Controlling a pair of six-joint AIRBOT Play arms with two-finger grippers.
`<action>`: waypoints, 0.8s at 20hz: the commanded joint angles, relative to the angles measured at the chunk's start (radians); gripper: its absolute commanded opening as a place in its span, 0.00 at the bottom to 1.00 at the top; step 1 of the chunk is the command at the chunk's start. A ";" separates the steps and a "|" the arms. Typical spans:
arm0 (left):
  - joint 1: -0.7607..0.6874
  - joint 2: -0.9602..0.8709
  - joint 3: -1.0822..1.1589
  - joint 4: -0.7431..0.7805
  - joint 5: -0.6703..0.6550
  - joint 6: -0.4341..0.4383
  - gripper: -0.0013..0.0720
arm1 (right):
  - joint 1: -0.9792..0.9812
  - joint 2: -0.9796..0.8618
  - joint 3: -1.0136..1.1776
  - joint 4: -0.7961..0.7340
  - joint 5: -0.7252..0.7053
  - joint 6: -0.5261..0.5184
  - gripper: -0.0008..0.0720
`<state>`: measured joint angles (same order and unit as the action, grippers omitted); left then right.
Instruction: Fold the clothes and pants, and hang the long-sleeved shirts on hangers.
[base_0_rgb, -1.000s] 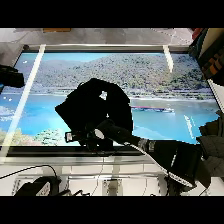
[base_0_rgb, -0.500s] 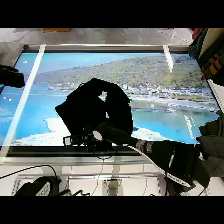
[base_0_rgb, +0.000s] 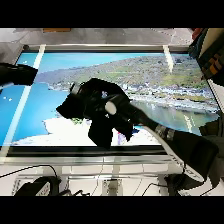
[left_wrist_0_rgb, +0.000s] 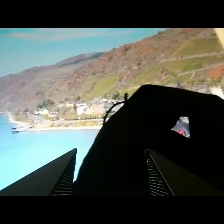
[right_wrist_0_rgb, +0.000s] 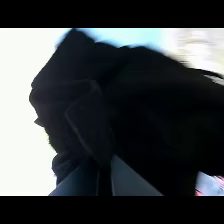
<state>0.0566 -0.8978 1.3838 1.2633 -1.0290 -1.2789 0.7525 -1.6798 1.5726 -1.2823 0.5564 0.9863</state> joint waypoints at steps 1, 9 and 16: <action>0.000 -0.001 -0.001 -0.149 -0.100 0.008 0.68 | -0.130 0.008 0.066 -0.005 -0.022 0.254 0.04; -0.040 0.000 -0.361 -0.196 -0.275 -0.034 0.68 | -0.410 0.103 0.098 -0.014 0.128 0.433 0.04; -0.226 -0.004 -0.847 -0.479 -0.022 -0.046 0.68 | -0.523 0.108 0.097 -0.035 0.244 0.357 0.04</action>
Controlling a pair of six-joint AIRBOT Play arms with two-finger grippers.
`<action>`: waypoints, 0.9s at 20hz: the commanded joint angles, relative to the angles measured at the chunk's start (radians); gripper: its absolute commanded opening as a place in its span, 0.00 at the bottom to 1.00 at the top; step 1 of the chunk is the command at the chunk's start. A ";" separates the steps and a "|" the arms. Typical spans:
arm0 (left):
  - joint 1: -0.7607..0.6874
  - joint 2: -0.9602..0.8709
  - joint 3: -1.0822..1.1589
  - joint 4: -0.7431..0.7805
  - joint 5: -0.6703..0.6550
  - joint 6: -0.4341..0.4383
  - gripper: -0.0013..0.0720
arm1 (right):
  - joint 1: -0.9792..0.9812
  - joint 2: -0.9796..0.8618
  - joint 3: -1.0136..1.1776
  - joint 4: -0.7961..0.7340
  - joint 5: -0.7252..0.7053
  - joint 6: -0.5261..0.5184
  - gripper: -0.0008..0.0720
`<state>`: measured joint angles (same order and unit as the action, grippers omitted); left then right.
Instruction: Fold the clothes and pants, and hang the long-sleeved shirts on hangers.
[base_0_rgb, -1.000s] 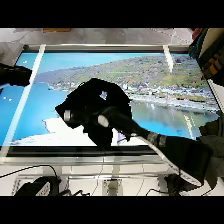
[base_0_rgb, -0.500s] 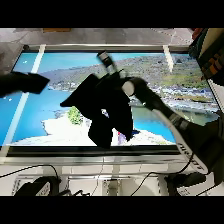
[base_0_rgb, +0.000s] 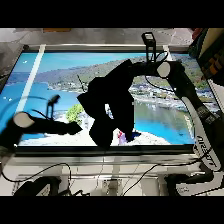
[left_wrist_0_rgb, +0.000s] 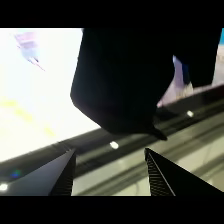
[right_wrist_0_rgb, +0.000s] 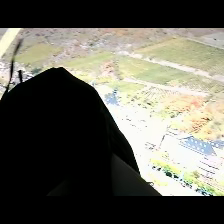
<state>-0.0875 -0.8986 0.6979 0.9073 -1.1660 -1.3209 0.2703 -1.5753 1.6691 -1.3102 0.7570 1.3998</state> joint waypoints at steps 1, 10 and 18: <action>-0.130 -0.016 -0.177 -0.145 0.148 -0.006 0.68 | -0.041 0.003 0.001 -0.007 0.043 -0.091 0.04; -0.314 -0.430 -0.032 -0.315 0.248 -0.117 0.68 | -0.041 0.003 0.001 -0.007 0.040 -0.111 0.04; -0.314 -0.589 0.135 -0.309 0.111 -0.080 0.59 | -0.041 0.003 0.001 -0.007 0.040 -0.112 0.04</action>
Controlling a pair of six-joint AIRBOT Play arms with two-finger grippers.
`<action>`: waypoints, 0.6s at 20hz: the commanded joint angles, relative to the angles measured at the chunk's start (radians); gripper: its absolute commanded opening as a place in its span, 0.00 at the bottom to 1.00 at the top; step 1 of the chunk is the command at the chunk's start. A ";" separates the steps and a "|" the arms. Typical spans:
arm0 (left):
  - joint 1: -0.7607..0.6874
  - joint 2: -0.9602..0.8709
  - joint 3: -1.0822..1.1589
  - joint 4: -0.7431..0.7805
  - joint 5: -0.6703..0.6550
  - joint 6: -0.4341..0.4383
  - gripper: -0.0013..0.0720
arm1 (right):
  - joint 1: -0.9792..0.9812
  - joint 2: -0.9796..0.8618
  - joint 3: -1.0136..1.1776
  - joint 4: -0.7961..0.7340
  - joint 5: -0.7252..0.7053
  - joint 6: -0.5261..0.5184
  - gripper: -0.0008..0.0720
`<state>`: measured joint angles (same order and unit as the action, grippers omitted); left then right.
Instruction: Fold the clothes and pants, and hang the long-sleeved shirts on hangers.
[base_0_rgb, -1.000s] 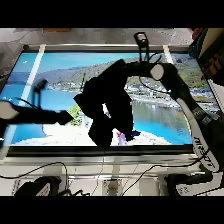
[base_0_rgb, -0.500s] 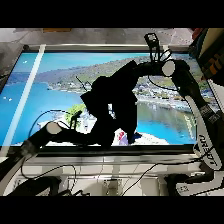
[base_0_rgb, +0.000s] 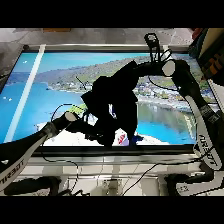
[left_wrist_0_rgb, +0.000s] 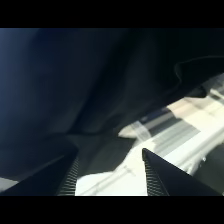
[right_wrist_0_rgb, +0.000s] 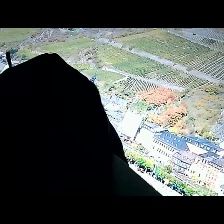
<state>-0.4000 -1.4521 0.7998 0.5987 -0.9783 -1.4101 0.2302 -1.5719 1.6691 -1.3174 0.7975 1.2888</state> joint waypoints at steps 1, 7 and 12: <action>-0.002 -0.035 0.033 0.007 -0.108 0.009 0.59 | -0.001 0.000 0.001 0.000 0.000 0.000 0.04; 0.016 -0.035 0.034 0.024 -0.126 -0.029 0.76 | -0.001 0.000 0.001 0.003 0.001 0.000 0.04; 0.048 -0.035 0.034 0.013 -0.126 -0.041 0.96 | -0.001 0.000 0.001 0.004 0.030 0.000 0.04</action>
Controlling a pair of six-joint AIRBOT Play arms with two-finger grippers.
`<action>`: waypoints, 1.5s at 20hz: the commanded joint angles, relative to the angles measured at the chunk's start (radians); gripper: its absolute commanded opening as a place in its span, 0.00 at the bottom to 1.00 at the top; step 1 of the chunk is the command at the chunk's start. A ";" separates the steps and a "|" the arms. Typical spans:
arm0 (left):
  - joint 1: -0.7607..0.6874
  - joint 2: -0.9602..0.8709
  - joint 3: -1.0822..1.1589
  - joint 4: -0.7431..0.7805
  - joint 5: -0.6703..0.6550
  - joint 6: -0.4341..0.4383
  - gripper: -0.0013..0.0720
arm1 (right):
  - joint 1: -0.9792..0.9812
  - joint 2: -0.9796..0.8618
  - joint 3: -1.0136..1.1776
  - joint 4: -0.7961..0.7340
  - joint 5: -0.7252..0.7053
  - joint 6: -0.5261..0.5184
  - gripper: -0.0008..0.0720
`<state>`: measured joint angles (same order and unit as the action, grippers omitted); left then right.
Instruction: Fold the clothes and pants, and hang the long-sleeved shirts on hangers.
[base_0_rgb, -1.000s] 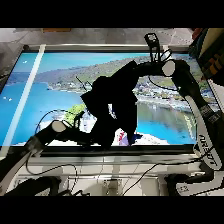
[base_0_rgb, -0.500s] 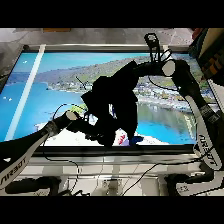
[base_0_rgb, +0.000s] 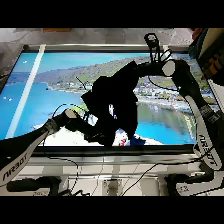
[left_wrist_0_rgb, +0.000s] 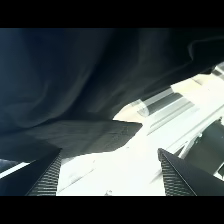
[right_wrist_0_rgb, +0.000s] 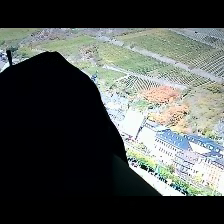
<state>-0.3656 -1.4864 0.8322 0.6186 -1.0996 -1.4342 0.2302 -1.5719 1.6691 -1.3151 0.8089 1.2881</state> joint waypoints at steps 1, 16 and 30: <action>0.014 -0.001 0.001 -0.015 -0.005 -0.037 0.96 | -0.001 0.000 0.001 0.002 0.025 0.001 0.04; 0.040 -0.137 0.038 -0.184 -0.167 0.056 0.03 | 0.001 0.000 0.001 0.010 0.058 0.001 0.04; -0.079 -0.143 0.387 0.261 -0.288 0.927 0.63 | 0.001 0.000 0.001 0.006 0.093 0.000 0.04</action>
<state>-0.3882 -1.6222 1.1980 0.8268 -1.3743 -0.7609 0.2302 -1.5719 1.6691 -1.3071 0.8955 1.2888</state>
